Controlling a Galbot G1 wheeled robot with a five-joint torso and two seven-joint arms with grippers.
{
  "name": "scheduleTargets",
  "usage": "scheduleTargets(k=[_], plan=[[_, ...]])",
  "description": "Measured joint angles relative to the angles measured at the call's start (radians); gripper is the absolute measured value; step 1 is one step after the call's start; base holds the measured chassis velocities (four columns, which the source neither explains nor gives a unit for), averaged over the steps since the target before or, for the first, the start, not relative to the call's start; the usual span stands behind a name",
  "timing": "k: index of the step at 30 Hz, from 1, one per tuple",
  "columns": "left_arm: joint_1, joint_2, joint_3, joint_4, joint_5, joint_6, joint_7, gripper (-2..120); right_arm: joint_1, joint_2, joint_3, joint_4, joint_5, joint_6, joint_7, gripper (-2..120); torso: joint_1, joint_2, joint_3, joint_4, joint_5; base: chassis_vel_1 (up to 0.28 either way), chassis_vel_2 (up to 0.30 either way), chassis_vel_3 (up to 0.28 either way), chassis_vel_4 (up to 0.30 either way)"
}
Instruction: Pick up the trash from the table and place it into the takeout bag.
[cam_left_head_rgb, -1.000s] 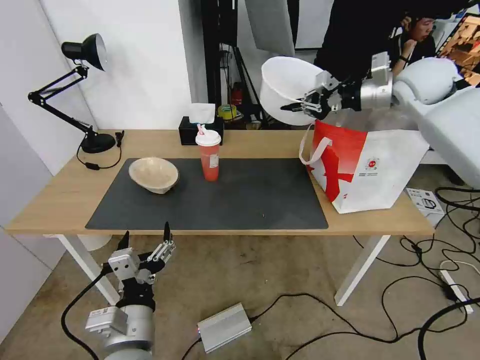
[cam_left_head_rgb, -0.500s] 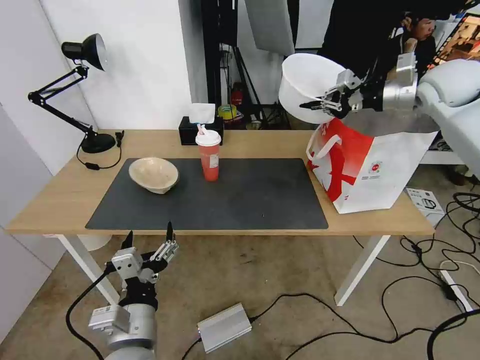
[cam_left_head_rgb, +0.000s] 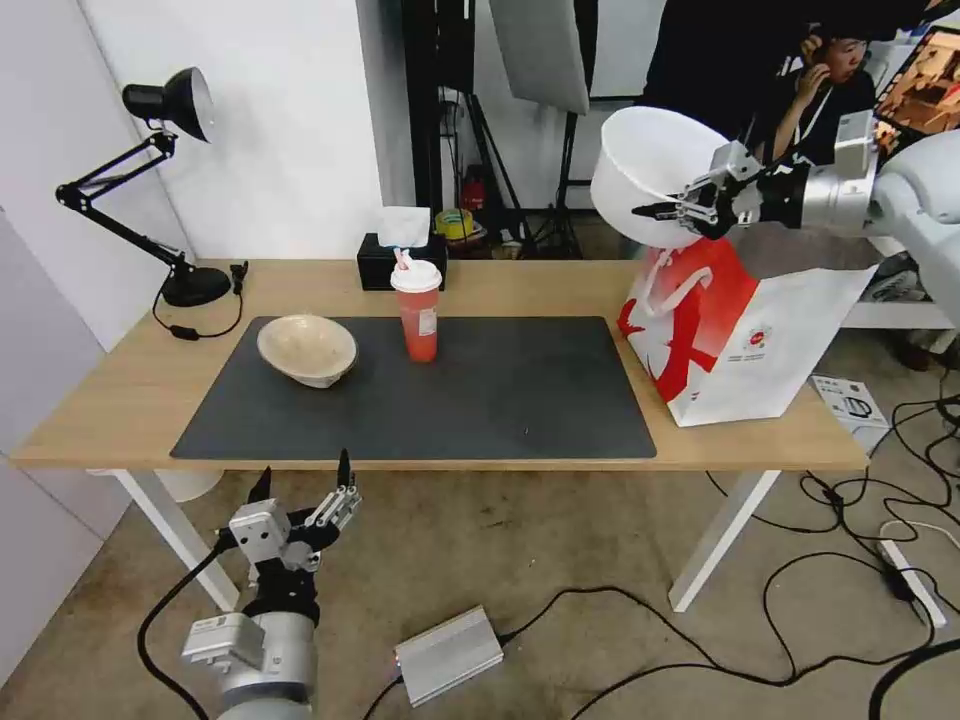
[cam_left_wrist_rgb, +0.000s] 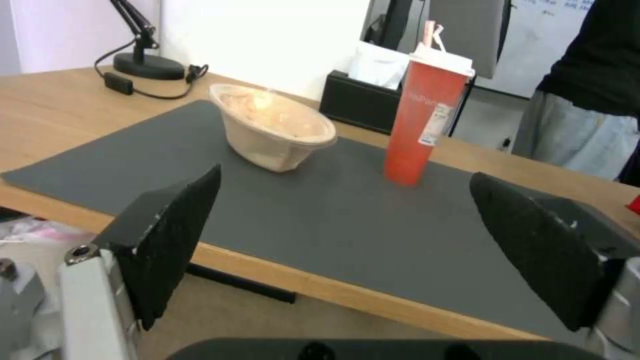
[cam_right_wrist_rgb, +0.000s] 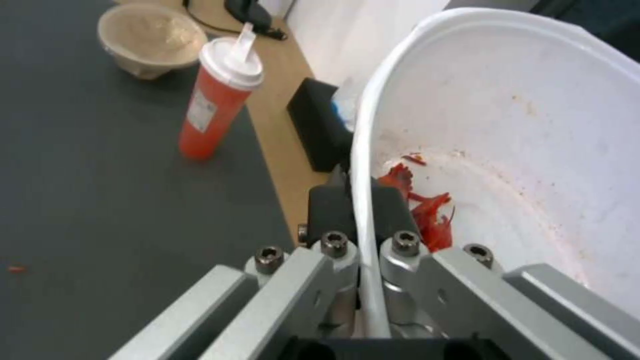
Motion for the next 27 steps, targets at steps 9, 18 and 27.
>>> scheduleTargets(k=[9,18,27], plan=[[0.000,-0.006,0.014,0.007,0.007,-0.003,0.000,100,0.038,-0.005,-0.011,-0.012,0.014,-0.003,0.000,0,0.000,0.000,0.000,0.0000,0.0001,0.000,0.000,0.000,0.000],[0.000,-0.007,0.024,0.009,0.018,-0.005,0.000,100,0.053,-0.009,-0.013,-0.011,0.022,-0.006,-0.001,0,0.000,0.000,0.000,0.0000,0.0001,0.000,0.000,0.000,0.000],[0.002,-0.007,0.025,0.007,0.021,-0.006,0.000,100,0.047,-0.028,-0.009,-0.006,0.027,-0.007,-0.001,0,0.000,0.000,0.000,0.0000,0.0001,0.000,0.000,0.000,0.000]])
